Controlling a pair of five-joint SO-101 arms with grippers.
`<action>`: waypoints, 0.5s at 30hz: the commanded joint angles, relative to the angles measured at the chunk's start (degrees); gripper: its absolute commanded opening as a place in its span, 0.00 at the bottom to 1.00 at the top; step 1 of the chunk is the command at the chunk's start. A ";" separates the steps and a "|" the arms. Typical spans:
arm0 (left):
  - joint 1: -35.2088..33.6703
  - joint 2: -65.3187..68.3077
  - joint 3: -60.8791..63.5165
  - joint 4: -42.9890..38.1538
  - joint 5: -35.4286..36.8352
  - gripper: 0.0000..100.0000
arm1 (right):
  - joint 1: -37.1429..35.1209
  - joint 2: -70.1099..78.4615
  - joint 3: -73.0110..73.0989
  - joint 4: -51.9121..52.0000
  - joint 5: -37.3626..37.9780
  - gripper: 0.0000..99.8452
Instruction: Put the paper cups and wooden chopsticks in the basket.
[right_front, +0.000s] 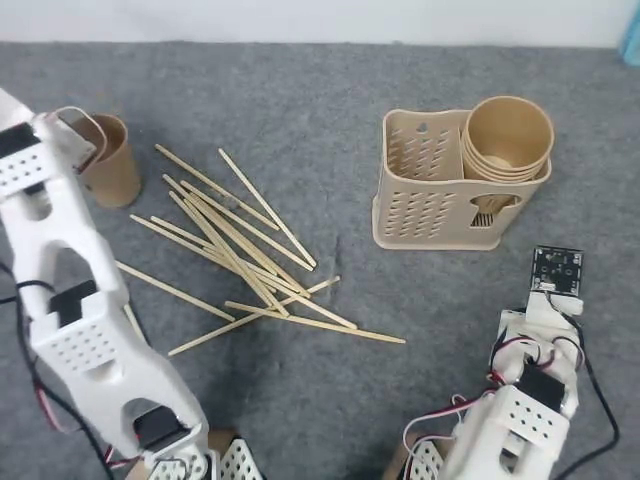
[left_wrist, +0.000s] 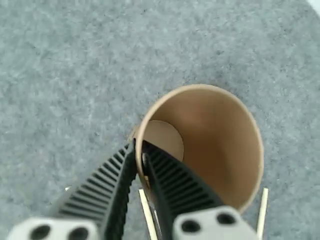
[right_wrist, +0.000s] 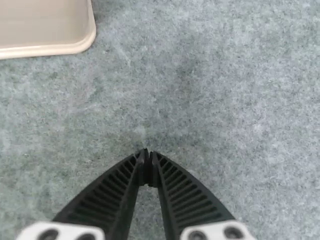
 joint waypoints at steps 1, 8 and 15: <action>-1.05 -5.45 -2.24 2.90 -0.26 0.07 | -0.40 -1.27 -0.44 -0.92 0.97 0.01; -2.99 -5.19 -13.49 22.33 -1.49 0.25 | -0.48 -1.27 -0.44 -0.92 0.97 0.01; -3.08 -5.36 -27.74 32.35 -7.12 0.25 | -0.40 -1.27 -0.44 -0.92 0.97 0.01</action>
